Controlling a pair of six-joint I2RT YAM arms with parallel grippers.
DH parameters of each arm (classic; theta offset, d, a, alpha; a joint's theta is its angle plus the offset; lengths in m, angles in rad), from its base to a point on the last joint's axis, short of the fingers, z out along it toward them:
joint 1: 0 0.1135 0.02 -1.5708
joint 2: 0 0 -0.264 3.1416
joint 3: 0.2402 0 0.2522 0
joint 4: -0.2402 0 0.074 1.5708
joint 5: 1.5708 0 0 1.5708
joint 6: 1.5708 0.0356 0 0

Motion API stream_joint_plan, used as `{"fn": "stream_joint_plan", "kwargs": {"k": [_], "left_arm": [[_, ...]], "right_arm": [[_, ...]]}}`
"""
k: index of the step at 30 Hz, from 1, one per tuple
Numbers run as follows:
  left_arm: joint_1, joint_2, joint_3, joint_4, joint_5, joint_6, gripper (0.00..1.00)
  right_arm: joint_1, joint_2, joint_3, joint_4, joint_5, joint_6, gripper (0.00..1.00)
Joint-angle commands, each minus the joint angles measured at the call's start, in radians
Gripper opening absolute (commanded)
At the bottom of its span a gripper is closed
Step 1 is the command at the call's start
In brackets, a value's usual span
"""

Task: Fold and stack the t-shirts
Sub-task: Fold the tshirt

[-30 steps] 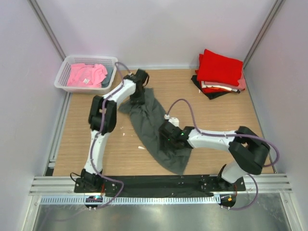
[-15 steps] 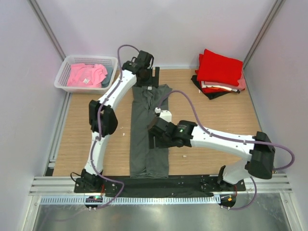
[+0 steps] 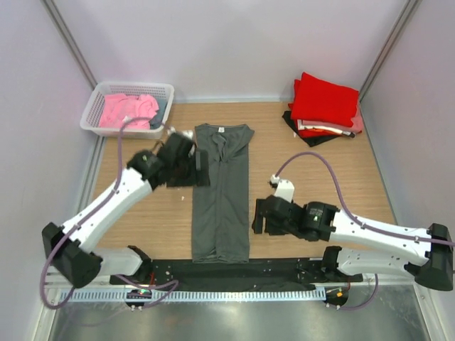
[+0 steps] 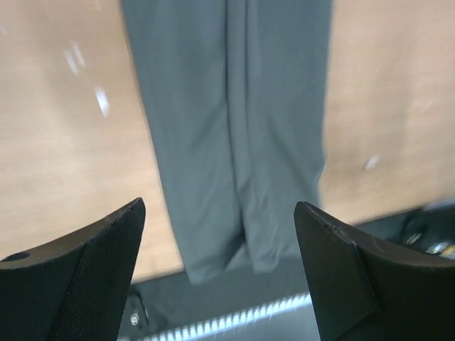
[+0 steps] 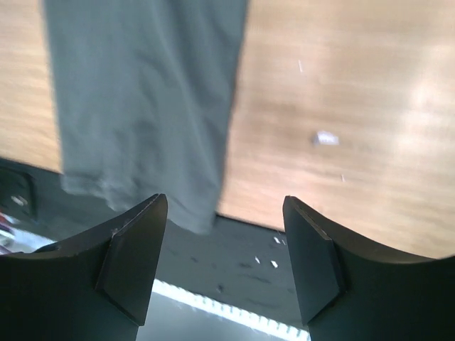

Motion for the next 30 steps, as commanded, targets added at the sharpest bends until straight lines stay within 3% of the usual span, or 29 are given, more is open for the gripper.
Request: {"fn": "stream_joint_plan", "kwargs": {"k": [1, 3, 7, 12, 20, 30], "left_arm": [[-0.184, -0.114, -0.237, 0.008, -0.070, -0.204, 0.86], [-0.329, -0.257, -0.381, 0.005, -0.121, -0.354, 0.85], [-0.483, -0.476, -0.594, 0.016, -0.152, -0.566, 0.84], [-0.544, -0.647, -0.752, -0.004, -0.153, -0.691, 0.80], [-0.564, -0.646, -0.843, 0.049, -0.164, -0.763, 0.76], [-0.567, -0.626, -0.937, 0.135, -0.161, -0.803, 0.70]], "right_arm": [[0.091, -0.027, -0.112, 0.101, -0.045, 0.130, 0.71], [0.214, -0.003, -0.151, 0.147, -0.010, 0.204, 0.70], [0.361, 0.071, -0.158, 0.190, 0.049, 0.286, 0.69], [0.409, 0.134, -0.215, 0.341, 0.081, 0.346, 0.66], [0.409, 0.033, -0.402, 0.569, 0.133, 0.438, 0.63], [0.409, 0.074, -0.471, 0.632, 0.132, 0.498, 0.57]]}}
